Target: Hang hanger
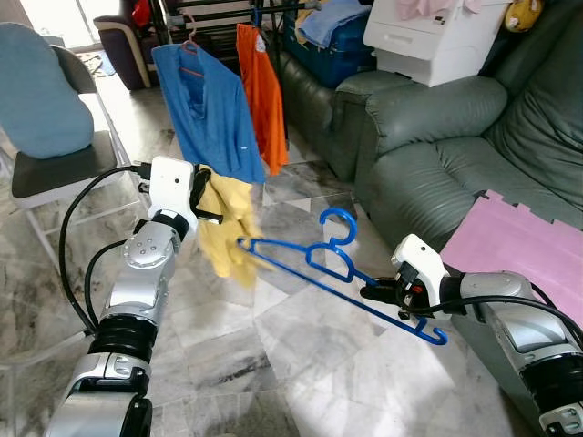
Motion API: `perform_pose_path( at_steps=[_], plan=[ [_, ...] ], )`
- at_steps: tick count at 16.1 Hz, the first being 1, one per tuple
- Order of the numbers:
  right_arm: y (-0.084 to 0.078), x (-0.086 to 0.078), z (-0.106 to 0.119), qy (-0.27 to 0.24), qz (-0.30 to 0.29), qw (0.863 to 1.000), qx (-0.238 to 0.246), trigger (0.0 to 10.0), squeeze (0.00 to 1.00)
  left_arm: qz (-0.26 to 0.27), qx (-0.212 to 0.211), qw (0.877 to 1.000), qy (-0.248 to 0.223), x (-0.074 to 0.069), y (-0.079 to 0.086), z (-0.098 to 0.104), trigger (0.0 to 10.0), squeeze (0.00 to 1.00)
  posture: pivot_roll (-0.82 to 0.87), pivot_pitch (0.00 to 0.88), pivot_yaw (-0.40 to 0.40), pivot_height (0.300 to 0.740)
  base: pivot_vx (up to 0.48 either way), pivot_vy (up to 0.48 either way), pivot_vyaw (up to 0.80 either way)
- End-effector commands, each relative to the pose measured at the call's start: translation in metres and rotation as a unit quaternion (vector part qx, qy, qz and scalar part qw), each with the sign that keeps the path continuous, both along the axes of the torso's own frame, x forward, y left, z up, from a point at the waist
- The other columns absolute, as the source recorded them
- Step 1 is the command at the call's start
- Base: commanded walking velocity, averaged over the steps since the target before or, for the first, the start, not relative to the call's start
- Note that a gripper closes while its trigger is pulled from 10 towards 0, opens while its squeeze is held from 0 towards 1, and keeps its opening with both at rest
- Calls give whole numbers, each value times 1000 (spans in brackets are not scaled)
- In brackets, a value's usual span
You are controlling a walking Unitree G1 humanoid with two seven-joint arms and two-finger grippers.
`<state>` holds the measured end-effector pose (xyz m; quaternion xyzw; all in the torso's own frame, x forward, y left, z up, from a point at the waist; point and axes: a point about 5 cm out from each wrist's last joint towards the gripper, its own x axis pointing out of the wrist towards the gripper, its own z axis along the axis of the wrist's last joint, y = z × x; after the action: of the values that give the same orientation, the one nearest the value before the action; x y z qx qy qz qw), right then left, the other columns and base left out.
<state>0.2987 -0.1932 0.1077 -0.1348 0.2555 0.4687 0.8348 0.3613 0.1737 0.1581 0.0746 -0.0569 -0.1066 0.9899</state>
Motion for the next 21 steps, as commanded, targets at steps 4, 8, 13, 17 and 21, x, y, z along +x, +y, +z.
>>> perform_pose_path(
  at_steps=[4, 8, 13, 17, 21],
  plan=[
    [2, 14, 7, -50, -18, 998, -26, 10000, 0, -54, 42, 997, -44, 0, -4, 14, 10000, 0, -75, 0, 35, 740, 0, 0, 0],
    [8, 15, 13, -67, -2, 998, -11, 10000, 0, -77, 107, 989, -71, -1, -2, 19, 10000, 0, -74, 0, 33, 740, 0, 0, 0],
    [12, 2, 19, -35, 73, 997, 16, 10000, 0, -34, 170, 983, -68, 3, 5, 11, 10000, 0, -79, 0, 39, 740, 0, 0, 0],
    [2, 7, 27, -45, 72, 996, -3, 10000, 0, -4, 191, 980, -53, 7, 9, 4, 10000, 0, -85, 0, 40, 740, 0, 0, 0],
    [-8, 13, 25, -68, 54, 995, -48, 10000, 0, 1, 192, 981, -39, 8, 13, 0, 10000, 0, -87, 0, 38, 740, 0, 0, 0]
  ],
)
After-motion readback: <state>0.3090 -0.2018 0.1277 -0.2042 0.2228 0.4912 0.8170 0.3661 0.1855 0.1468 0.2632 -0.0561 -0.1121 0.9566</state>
